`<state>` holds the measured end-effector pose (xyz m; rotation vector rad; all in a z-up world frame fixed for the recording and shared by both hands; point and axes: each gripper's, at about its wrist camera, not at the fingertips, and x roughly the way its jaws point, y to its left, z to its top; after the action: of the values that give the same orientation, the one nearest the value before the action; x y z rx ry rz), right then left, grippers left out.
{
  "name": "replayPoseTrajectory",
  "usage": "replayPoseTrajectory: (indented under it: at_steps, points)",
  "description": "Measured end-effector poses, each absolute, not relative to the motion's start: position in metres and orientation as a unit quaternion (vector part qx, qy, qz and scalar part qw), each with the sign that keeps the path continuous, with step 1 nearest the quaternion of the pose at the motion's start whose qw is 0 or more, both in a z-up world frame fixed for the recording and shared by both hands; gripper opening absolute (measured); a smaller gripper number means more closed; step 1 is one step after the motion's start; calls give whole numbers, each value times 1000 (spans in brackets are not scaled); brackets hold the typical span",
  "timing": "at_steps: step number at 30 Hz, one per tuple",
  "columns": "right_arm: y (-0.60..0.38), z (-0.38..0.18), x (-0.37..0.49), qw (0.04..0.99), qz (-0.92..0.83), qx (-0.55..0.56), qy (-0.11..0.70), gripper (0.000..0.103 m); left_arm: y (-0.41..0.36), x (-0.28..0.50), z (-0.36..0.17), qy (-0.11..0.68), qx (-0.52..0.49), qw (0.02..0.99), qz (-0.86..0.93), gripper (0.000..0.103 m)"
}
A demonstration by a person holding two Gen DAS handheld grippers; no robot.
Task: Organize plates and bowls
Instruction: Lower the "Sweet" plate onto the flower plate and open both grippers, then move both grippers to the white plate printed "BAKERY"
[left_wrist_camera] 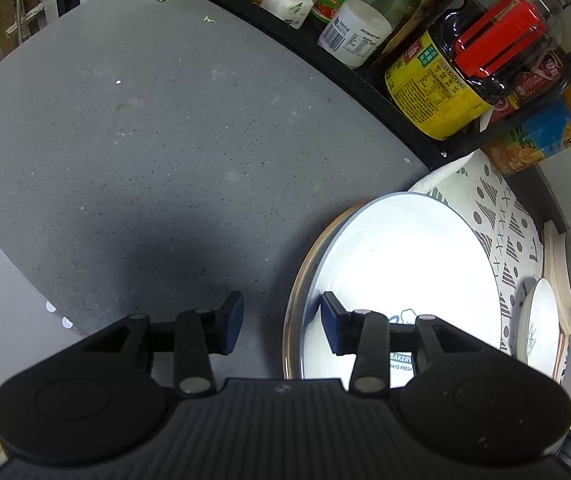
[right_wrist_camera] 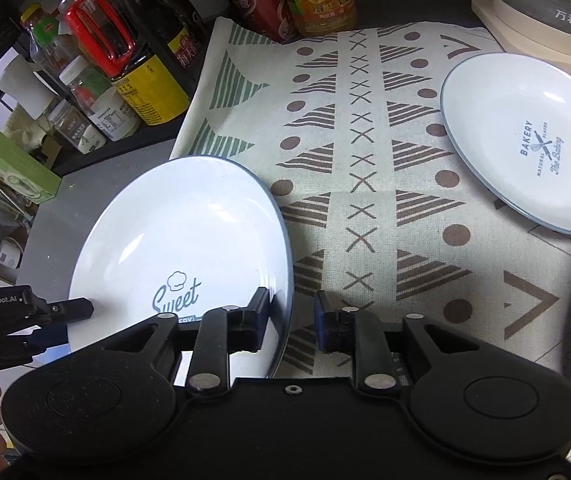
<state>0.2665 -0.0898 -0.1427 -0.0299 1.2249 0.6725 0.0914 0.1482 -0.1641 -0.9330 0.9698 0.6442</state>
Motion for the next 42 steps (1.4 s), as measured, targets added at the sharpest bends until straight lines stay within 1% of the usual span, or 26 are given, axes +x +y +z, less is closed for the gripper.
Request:
replayPoseTrajectory:
  at_steps: [3,7,8,9,10,11,12,13,18,19,21,23,32,42]
  points:
    - [-89,-143,267,762,306,-17,570,26,149,94,-164,446,-424,731,294,41]
    - [-91,-133,267,758,314,-8,572,30,155,96,-161,479,-436,710,277,43]
    - [-92,-129,267,755,319,-2,572,34,157,93,-160,480,-444,708,269,43]
    - [-93,-126,267,754,323,3,572,42,158,91,-157,476,-448,709,265,46]
    - [-94,-122,267,755,325,5,569,46,159,88,-153,473,-445,712,267,52]
    - [-95,-119,267,757,328,5,565,51,159,86,-149,475,-435,715,273,55]
    - [-95,-116,266,759,330,4,562,51,159,86,-145,479,-423,716,280,59]
    - [-95,-114,266,759,331,3,561,51,159,85,-141,479,-416,718,286,61]
    - [-93,-106,263,762,342,-7,550,67,160,84,-124,480,-402,730,275,64]
    - [-92,-104,262,763,344,-10,548,69,157,85,-120,481,-392,736,271,64]
    - [-93,-98,262,766,347,-10,542,78,153,88,-111,479,-374,749,263,65]
    - [-94,-93,263,769,348,-11,536,82,148,92,-106,474,-369,755,262,65]
    - [-119,-75,273,791,327,-2,518,91,134,113,-97,456,-367,763,273,65]
    - [-164,-53,295,821,278,22,499,98,98,166,-87,456,-336,792,226,65]
